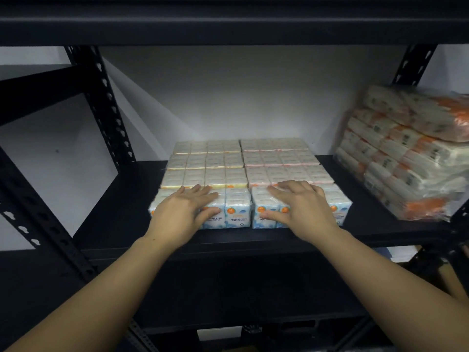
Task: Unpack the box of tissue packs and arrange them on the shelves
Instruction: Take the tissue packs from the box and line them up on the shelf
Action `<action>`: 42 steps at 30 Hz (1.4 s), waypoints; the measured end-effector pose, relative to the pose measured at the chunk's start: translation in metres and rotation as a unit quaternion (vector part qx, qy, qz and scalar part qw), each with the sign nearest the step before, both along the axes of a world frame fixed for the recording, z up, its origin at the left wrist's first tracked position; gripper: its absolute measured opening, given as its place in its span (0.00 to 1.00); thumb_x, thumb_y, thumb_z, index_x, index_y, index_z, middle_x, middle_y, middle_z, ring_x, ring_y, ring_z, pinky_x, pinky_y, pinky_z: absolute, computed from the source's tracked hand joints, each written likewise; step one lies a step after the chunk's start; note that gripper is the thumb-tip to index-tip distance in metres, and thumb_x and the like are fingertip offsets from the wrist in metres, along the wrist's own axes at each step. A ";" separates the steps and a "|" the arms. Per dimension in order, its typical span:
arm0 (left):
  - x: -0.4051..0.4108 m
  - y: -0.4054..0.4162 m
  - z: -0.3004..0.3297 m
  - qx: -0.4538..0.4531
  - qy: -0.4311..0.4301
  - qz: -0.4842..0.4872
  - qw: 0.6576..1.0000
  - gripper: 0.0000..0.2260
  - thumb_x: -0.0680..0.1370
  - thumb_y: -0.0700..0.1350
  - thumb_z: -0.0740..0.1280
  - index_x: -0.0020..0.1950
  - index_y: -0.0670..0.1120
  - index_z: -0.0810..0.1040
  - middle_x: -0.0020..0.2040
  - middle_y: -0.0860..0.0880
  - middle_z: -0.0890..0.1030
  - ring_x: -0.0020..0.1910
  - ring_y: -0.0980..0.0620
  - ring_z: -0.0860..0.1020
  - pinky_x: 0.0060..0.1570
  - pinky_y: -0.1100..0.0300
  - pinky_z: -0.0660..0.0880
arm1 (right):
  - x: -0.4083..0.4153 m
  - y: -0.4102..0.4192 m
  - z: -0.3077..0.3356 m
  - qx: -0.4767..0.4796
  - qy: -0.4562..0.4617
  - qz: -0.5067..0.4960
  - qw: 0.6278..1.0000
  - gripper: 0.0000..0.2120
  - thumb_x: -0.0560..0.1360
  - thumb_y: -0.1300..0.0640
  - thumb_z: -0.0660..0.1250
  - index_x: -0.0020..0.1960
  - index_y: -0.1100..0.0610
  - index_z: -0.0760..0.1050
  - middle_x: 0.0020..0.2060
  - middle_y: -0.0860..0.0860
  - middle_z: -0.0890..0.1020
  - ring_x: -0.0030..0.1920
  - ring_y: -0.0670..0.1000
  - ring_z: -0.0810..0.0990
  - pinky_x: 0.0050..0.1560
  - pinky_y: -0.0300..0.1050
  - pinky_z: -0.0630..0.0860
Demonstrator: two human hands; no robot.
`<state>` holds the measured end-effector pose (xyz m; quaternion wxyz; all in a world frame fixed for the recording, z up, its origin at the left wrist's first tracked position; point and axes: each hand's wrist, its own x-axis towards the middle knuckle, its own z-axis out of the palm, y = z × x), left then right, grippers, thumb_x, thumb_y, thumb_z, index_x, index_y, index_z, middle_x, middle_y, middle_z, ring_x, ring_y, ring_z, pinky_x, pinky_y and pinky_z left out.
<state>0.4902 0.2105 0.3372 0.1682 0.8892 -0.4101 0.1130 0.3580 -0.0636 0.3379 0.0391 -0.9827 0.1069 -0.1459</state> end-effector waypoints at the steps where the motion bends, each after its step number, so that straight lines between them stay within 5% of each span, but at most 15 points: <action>1: 0.001 0.000 0.002 -0.001 0.002 -0.002 1.000 0.29 0.80 0.69 0.55 0.74 0.57 0.76 0.75 0.54 0.73 0.77 0.54 0.68 0.77 0.58 0.55 | 0.001 -0.001 0.000 -0.001 0.000 0.004 1.000 0.44 0.69 0.18 0.47 0.75 0.39 0.71 0.72 0.43 0.74 0.73 0.49 0.69 0.73 0.51 0.59; 5: 0.000 -0.006 0.005 -0.015 -0.002 0.004 1.000 0.22 0.81 0.62 0.64 0.72 0.55 0.78 0.73 0.52 0.76 0.75 0.52 0.71 0.77 0.53 0.62 | 0.003 -0.003 0.001 -0.006 0.005 0.006 1.000 0.44 0.69 0.19 0.45 0.75 0.39 0.72 0.71 0.43 0.75 0.71 0.49 0.69 0.71 0.51 0.60; 8: -0.005 -0.008 -0.006 -0.017 -0.034 0.012 0.999 0.24 0.81 0.65 0.62 0.70 0.53 0.80 0.71 0.50 0.78 0.73 0.49 0.74 0.75 0.51 0.64 | 0.000 0.005 -0.002 -0.011 -0.006 0.004 1.000 0.44 0.71 0.20 0.44 0.78 0.42 0.69 0.74 0.46 0.73 0.74 0.51 0.68 0.74 0.52 0.58; 14: -0.010 -0.014 -0.007 -0.028 -0.066 0.025 0.997 0.33 0.75 0.74 0.59 0.68 0.53 0.80 0.72 0.50 0.77 0.73 0.48 0.73 0.77 0.42 0.63 | -0.004 0.008 0.000 -0.006 0.041 0.006 0.999 0.52 0.67 0.16 0.50 0.83 0.42 0.54 0.84 0.52 0.54 0.84 0.56 0.48 0.82 0.61 0.45; 19: 0.000 -0.023 0.007 0.109 -0.045 0.028 0.993 0.48 0.70 0.81 0.58 0.84 0.61 0.50 0.85 0.47 0.50 0.84 0.45 0.46 0.80 0.39 0.42 | 0.009 0.002 0.015 -0.003 0.071 -0.031 0.997 0.66 0.54 0.12 0.60 0.84 0.39 0.44 0.85 0.50 0.48 0.84 0.54 0.44 0.80 0.66 0.42; 22: 0.010 -0.024 0.006 0.172 -0.043 0.037 0.983 0.50 0.69 0.82 0.56 0.83 0.62 0.41 0.85 0.46 0.44 0.84 0.43 0.44 0.80 0.37 0.44 | 0.017 -0.003 0.017 -0.004 0.108 -0.019 0.994 0.65 0.56 0.13 0.61 0.84 0.39 0.42 0.85 0.50 0.46 0.84 0.53 0.44 0.81 0.65 0.45; 27: 0.018 -0.028 0.003 0.174 -0.057 0.031 0.983 0.48 0.70 0.82 0.54 0.83 0.61 0.43 0.85 0.47 0.48 0.84 0.44 0.50 0.80 0.39 0.51 | 0.025 -0.006 0.011 -0.044 0.095 -0.003 0.994 0.59 0.62 0.14 0.58 0.84 0.41 0.45 0.85 0.51 0.51 0.84 0.54 0.50 0.81 0.62 0.51; 42: 0.022 -0.032 0.006 0.158 -0.027 0.027 0.987 0.51 0.68 0.82 0.58 0.84 0.60 0.46 0.85 0.48 0.50 0.84 0.46 0.50 0.81 0.41 0.48 | 0.031 -0.006 0.015 -0.040 0.101 -0.006 0.994 0.61 0.60 0.13 0.58 0.84 0.42 0.48 0.84 0.51 0.53 0.83 0.55 0.51 0.81 0.62 0.50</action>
